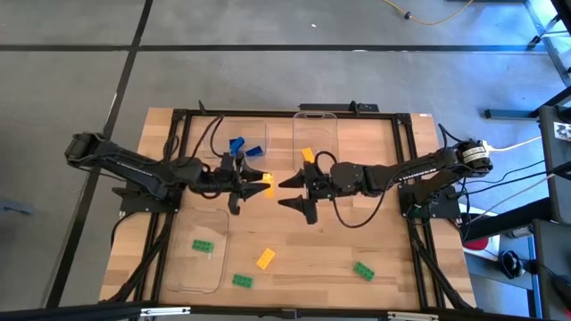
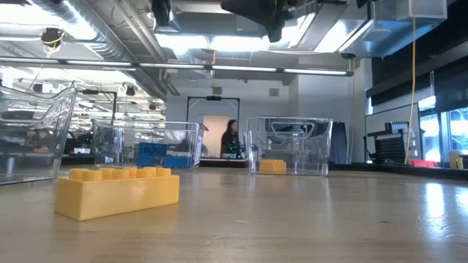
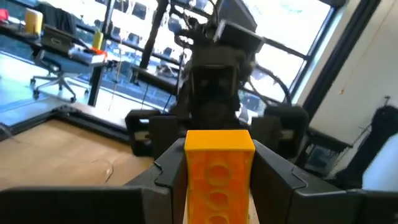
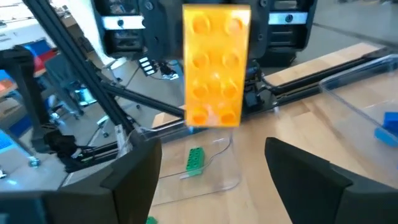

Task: Sort & place blocks by color
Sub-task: Put the right yellow game piece into the top right transparent bin

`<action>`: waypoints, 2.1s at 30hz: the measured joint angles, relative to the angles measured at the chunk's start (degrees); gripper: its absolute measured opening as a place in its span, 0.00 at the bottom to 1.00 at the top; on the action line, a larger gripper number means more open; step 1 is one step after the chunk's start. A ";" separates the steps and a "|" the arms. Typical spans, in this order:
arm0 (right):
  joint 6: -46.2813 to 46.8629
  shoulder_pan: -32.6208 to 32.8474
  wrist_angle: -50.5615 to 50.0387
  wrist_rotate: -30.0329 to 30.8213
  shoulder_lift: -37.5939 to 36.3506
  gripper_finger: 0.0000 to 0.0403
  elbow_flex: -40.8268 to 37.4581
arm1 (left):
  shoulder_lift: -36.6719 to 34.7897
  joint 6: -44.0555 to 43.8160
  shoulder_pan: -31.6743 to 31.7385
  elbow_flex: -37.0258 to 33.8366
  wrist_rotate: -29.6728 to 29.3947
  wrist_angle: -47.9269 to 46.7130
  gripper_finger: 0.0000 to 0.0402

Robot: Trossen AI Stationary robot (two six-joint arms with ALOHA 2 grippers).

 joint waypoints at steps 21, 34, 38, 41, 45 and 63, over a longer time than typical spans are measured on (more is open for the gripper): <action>0.47 0.11 2.60 2.13 0.00 0.67 0.02 | 9.63 0.26 4.38 7.28 6.22 1.10 0.30; 0.46 -0.12 1.06 -0.89 -0.31 0.34 0.02 | 9.10 0.17 4.37 7.28 7.36 -0.68 0.44; -1.37 -1.02 -10.88 -1.76 -4.30 0.34 0.00 | 3.53 0.06 5.39 7.30 7.17 -11.60 0.60; -3.23 -1.98 -20.00 -0.81 -8.44 0.34 -0.24 | -2.43 -1.22 6.14 7.21 6.64 -20.74 0.65; -4.46 -2.95 -27.33 2.36 -15.09 0.34 -1.86 | -10.66 -1.51 5.91 7.06 4.17 -29.43 0.65; 0.20 -3.69 -11.39 6.22 -31.12 0.34 -16.84 | -23.48 1.90 1.61 1.90 -5.45 -29.09 0.65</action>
